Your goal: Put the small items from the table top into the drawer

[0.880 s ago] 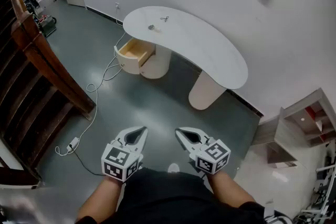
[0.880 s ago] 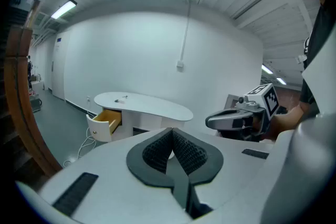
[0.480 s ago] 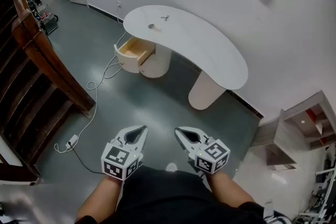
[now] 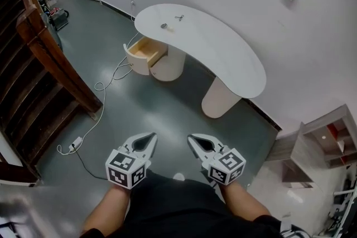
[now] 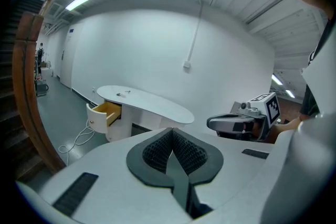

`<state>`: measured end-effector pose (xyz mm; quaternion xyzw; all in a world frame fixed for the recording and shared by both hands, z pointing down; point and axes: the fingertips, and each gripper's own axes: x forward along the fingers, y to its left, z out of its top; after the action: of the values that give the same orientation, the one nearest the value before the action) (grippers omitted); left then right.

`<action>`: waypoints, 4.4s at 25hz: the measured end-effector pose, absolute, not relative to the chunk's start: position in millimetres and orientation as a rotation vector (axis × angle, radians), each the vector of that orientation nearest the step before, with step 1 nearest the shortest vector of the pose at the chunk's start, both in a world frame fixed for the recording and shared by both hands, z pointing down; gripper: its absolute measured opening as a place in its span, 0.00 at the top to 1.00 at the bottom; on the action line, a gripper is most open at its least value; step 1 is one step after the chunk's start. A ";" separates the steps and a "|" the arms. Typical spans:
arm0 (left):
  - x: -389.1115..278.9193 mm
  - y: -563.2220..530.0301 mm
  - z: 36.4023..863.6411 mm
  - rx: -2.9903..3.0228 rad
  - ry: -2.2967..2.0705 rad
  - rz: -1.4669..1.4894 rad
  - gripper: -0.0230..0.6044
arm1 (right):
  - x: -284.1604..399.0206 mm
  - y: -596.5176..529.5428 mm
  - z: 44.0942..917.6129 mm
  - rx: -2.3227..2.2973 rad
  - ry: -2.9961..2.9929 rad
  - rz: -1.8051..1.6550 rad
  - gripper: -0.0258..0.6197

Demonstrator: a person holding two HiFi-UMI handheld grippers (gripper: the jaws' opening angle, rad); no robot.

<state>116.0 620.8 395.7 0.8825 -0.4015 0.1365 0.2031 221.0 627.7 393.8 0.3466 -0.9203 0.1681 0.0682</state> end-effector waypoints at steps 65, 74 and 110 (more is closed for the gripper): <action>9.6 145.6 416.9 2.577 -1.001 0.468 0.94 | 108.3 164.8 420.3 1.157 -2.657 0.588 0.95; 24.4 48.9 415.1 2.502 -1.094 0.444 0.94 | 123.2 57.0 406.0 1.074 -2.719 0.536 0.95; -9.2 -123.7 477.5 2.365 -1.147 0.615 0.94 | 143.0 -165.4 534.5 1.036 -2.347 0.361 0.95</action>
<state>-9.2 -123.7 477.5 0.8549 -0.4144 0.2223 0.2193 143.0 -165.4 534.5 0.3849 -0.8718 0.1340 0.2720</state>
